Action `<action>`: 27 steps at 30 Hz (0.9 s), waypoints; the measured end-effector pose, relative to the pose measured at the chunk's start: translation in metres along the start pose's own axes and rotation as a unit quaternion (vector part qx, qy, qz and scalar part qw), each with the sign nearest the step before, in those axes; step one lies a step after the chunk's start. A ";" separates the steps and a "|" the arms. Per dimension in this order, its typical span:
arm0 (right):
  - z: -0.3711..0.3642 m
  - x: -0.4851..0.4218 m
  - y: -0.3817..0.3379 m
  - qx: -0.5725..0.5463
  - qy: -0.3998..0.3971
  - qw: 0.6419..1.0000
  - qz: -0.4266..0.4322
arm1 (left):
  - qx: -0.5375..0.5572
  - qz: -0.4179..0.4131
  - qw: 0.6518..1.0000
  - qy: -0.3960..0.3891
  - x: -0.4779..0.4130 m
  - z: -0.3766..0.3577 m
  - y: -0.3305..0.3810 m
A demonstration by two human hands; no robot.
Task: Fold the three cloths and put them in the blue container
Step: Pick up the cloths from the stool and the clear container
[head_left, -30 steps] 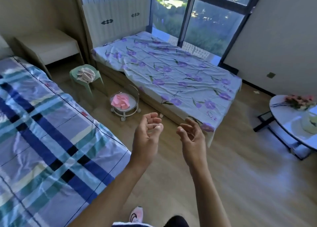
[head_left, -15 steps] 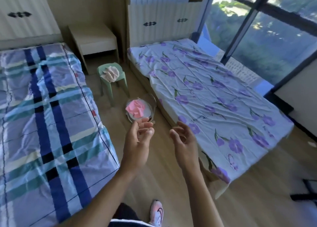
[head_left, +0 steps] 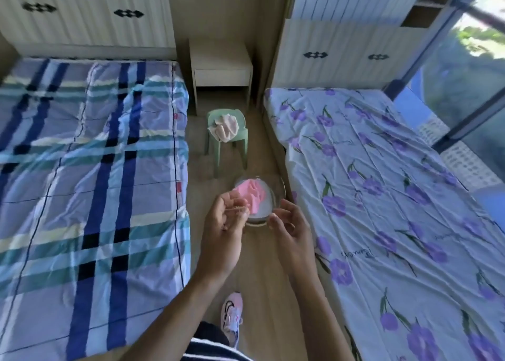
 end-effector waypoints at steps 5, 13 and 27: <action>0.027 -0.084 -0.010 -0.026 -0.011 1.000 -0.012 | 0.013 0.010 1.000 0.001 -0.093 -0.031 0.007; 0.060 -0.210 0.007 -0.015 -0.017 0.999 -0.034 | -0.016 0.049 0.999 0.005 -0.216 -0.065 -0.011; 0.023 -0.451 0.023 -0.004 -0.086 0.993 -0.077 | -0.038 0.088 0.992 0.077 -0.429 -0.057 -0.059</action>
Point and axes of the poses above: each hand's wrist, its own x-axis away from the middle knuckle, its own z-axis out of the back of the hand, y = z × x, the point moved 6 cm from there along -x, towards the middle knuckle, and after that the axes turned 11 degrees about -y, right-handed, at the moved point
